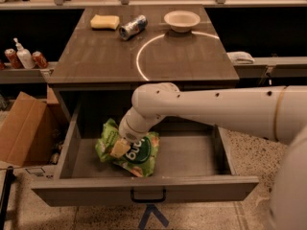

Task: Pick green rice chip bag from top drawer and place on counter

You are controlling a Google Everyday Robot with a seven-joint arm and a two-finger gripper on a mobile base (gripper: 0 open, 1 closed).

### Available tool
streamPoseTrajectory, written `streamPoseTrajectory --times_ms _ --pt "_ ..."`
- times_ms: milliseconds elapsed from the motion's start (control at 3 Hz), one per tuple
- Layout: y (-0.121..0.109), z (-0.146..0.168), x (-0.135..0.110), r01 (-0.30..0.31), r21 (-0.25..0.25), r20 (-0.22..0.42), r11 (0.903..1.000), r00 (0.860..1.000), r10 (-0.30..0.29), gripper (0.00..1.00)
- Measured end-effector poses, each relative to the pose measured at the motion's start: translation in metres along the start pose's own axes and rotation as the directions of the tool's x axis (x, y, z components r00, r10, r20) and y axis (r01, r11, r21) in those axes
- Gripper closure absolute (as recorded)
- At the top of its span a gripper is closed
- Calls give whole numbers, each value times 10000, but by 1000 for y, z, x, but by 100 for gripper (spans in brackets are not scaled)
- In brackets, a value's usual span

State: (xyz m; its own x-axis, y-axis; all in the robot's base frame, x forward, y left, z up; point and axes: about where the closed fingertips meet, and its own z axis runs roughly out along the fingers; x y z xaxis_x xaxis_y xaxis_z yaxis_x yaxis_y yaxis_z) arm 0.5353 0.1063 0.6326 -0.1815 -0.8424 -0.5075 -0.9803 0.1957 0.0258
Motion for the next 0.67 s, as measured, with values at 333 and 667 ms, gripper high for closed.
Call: streamPoseTrajectory --times_ms 333,667 --pt "-7 -33 -1 -25 406 625 9992 9980 -1 74" --pt "-12 -86 -3 -21 876 1687 9962 9856 -127 97"
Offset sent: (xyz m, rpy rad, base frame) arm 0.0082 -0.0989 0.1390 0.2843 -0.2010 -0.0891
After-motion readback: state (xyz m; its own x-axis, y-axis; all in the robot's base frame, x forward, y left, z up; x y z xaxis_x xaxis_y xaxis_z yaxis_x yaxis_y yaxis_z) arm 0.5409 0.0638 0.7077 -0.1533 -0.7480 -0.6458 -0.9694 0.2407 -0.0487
